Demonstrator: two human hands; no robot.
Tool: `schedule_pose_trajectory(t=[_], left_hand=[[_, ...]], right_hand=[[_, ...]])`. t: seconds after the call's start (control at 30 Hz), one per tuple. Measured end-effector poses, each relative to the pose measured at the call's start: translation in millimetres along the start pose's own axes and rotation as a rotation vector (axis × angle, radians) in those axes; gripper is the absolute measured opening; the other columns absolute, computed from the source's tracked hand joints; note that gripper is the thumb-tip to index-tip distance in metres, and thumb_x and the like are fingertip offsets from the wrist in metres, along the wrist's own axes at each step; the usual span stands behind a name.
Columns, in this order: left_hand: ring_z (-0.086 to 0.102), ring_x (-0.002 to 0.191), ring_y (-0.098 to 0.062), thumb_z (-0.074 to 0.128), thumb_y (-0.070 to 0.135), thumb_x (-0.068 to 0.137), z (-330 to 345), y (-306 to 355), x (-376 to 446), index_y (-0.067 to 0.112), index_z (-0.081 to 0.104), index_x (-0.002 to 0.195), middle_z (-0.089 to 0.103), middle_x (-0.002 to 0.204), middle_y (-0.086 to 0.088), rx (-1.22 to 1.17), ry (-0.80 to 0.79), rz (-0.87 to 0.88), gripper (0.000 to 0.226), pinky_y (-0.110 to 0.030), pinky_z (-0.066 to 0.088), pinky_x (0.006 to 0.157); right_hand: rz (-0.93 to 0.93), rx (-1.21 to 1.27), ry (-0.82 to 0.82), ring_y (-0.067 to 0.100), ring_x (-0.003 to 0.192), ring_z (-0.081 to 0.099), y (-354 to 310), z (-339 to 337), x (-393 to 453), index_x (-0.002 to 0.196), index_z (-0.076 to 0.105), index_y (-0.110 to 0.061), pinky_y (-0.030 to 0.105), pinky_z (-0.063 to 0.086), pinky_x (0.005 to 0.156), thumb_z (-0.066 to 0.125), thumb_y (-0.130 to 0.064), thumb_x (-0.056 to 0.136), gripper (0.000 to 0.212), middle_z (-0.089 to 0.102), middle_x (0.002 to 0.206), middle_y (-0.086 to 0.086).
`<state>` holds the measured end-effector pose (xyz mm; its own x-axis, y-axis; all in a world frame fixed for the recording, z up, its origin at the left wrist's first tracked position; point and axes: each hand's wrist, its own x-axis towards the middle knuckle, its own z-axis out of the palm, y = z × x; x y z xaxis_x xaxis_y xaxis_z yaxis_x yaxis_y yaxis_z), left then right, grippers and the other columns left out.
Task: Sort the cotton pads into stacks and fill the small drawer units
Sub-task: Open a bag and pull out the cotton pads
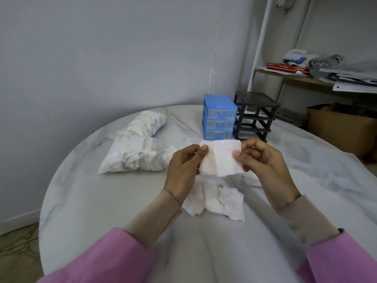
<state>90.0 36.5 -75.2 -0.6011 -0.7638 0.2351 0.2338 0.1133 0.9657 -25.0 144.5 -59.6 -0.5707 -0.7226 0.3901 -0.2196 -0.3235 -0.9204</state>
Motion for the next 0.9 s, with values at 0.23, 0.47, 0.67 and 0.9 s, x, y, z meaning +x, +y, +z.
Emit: schedule_pose_trajectory(t=[0.23,0.47,0.67,0.9], left_hand=[[0.059,0.077,-0.015,0.047,0.018,0.096,3.5,1.3,-3.7,0.007,0.066,0.089,0.064,0.082,-0.008,0.044,-0.068,-0.001,0.023,-0.028,0.048,0.068],[0.062,0.068,-0.006,0.046,0.021,0.096,3.1,2.8,-3.2,0.019,0.068,0.082,0.067,0.072,0.005,-0.053,-0.069,-0.068,0.026,-0.018,0.049,0.062],[0.069,0.079,-0.014,0.057,0.024,0.089,4.0,4.0,-2.9,0.010,0.067,0.092,0.071,0.085,-0.003,-0.067,-0.152,-0.081,0.017,-0.020,0.054,0.065],[0.066,0.067,-0.005,0.060,-0.003,0.084,-0.9,2.1,-0.7,0.010,0.063,0.081,0.070,0.069,0.005,-0.034,-0.130,0.031,0.014,-0.018,0.052,0.062]], right_hand=[[0.097,-0.010,0.071,0.004,0.058,0.060,12.0,13.4,-5.2,0.071,0.053,-0.007,0.017,0.050,0.054,0.064,-0.001,0.082,0.016,0.061,0.062,-0.007],[0.091,-0.074,0.070,0.005,0.063,0.059,12.6,13.6,-5.6,0.072,0.056,-0.010,0.014,0.049,0.057,0.068,-0.004,0.079,0.015,0.061,0.070,-0.001],[0.085,-0.097,0.118,0.016,0.070,0.059,14.0,11.9,-4.7,0.071,0.053,-0.007,0.017,0.050,0.059,0.067,-0.005,0.080,0.017,0.060,0.070,0.006],[0.033,-0.189,0.104,0.012,0.066,0.057,16.9,9.3,-3.1,0.071,0.057,-0.015,0.015,0.048,0.063,0.072,-0.003,0.076,0.019,0.060,0.072,-0.004]])
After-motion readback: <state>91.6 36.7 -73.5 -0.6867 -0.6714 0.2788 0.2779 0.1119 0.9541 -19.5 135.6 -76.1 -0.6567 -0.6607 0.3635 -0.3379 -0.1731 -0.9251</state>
